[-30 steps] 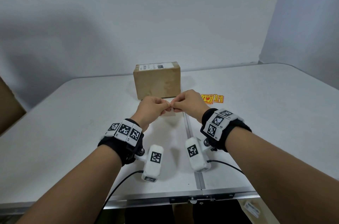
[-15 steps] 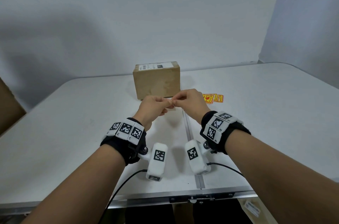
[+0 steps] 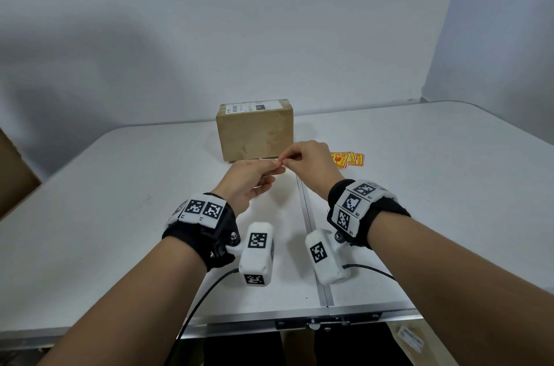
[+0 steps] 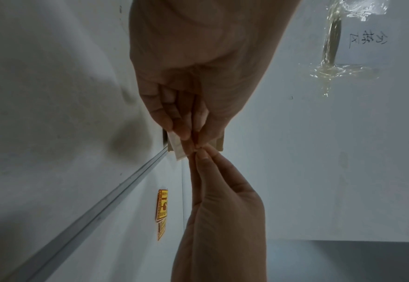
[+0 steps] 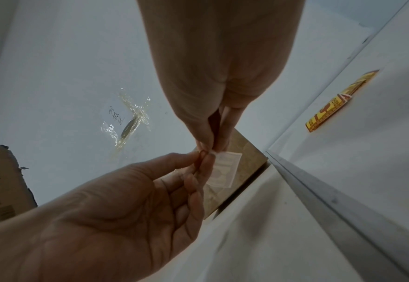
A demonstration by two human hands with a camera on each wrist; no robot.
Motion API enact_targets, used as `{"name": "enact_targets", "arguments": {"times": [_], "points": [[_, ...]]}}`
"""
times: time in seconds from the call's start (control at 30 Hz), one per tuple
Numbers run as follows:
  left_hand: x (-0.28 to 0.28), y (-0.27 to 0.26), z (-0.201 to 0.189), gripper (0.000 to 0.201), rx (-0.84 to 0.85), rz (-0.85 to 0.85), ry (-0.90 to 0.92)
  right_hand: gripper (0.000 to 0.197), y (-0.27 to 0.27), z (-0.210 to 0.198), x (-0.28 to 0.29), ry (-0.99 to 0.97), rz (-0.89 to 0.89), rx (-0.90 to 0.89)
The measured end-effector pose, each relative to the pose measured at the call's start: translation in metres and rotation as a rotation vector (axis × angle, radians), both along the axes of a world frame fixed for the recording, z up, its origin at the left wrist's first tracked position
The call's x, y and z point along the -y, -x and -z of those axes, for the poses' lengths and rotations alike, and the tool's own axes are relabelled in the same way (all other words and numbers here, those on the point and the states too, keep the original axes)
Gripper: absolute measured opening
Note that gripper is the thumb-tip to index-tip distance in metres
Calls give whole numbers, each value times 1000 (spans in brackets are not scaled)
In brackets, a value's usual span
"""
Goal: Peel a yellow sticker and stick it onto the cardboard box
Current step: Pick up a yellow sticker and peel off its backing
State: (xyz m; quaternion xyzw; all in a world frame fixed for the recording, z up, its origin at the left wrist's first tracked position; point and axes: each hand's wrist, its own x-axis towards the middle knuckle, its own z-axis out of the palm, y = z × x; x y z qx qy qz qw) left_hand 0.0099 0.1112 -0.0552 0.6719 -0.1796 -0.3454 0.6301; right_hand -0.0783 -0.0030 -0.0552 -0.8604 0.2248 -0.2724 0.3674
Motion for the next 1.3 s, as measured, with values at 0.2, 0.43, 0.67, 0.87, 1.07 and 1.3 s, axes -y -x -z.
{"name": "enact_targets", "arguments": {"times": [0.2,0.43,0.67,0.87,1.07,1.3], "points": [[0,1,2,23,20,-18,14,16,1,-2,-2,34,-10,-9],[1,2,4,21,86,-46,16,14,1,-2,-2,12,-16,-4],[2,2,4,21,112,-59,20,13,0,-3,-2,-2,-13,-3],[1,4,3,24,130,-68,28,13,1,-5,-3,14,-16,3],[-1,4,1,26,97,-45,53,15,3,-9,-4,35,-3,-16],[1,7,0,26,108,-79,55,16,2,-11,-5,45,-1,-10]]}}
